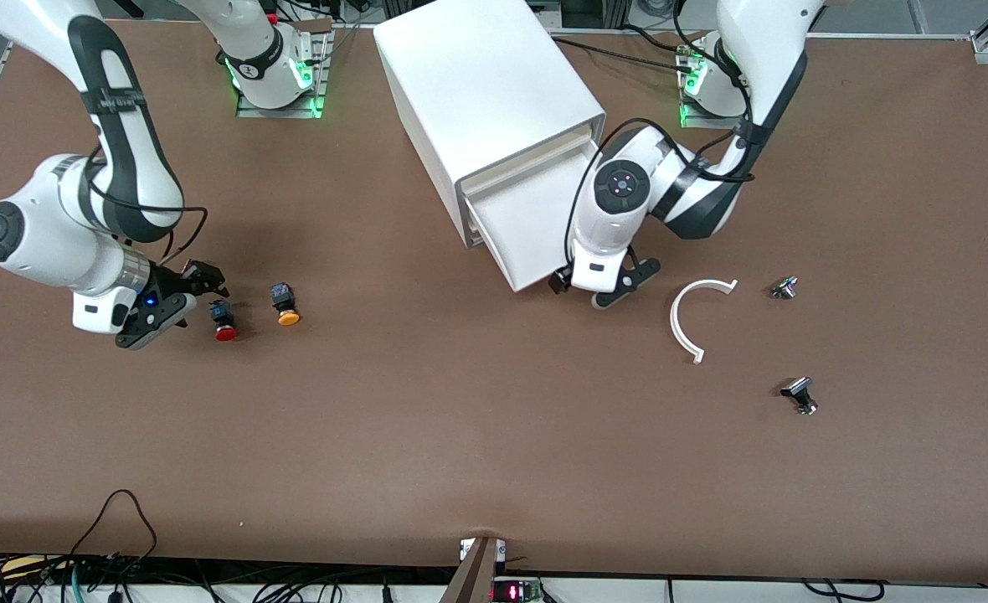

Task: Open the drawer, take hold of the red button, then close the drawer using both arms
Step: 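Place the button with the right gripper while the left gripper shuts the drawer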

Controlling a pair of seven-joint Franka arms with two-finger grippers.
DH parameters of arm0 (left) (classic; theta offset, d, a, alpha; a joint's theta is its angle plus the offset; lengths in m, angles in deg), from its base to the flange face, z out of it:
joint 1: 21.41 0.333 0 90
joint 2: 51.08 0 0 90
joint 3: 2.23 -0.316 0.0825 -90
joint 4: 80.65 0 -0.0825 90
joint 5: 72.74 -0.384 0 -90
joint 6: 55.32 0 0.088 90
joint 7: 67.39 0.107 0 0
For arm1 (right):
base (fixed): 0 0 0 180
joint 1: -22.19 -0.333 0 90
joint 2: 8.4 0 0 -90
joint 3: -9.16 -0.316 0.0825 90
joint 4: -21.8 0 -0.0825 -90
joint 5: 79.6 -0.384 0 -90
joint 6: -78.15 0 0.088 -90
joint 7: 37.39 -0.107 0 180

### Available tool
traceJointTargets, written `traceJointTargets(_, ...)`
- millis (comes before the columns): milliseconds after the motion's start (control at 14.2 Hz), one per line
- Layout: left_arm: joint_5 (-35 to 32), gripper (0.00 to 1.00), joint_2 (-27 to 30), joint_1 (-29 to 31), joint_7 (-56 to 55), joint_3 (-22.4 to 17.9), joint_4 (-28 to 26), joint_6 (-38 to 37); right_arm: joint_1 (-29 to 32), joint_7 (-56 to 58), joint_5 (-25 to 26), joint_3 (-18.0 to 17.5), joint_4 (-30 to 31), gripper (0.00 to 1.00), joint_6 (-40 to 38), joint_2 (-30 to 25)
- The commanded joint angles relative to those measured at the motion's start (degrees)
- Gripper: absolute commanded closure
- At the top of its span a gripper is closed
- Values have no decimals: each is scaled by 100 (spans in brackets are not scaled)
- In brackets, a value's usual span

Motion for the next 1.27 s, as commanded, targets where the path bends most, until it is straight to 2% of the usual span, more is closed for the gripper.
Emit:
traceJointTargets(0, -87, 0, 212, -18, -426, 276, -261, -24, -154, -799, 520, -20, -863, 0, -886, 31)
traceJointTargets(282, -87, 0, 317, -18, -822, 637, -349, -32, -190, -1022, 566, -20, -1779, 0, -1890, 39)
traceJointTargets(776, -87, 0, 396, -18, -1341, 1156, -375, -217, -146, -1557, 751, 32, -2623, 0, -3146, 22)
traceJointTargets(1059, -26, 0, 414, -9, -1465, 1279, -375, -287, -120, -1619, 978, 138, -2677, 0, -3482, -153)
traceJointTargets(1129, -26, 0, 423, -1, -1430, 1279, -367, -287, 37, -1741, 1153, 77, -2625, 0, -3500, -284)
traceJointTargets(1200, -26, 0, 432, 34, -1412, 1270, -340, -348, 309, -1829, 1233, -176, -2564, 0, -3509, -416)
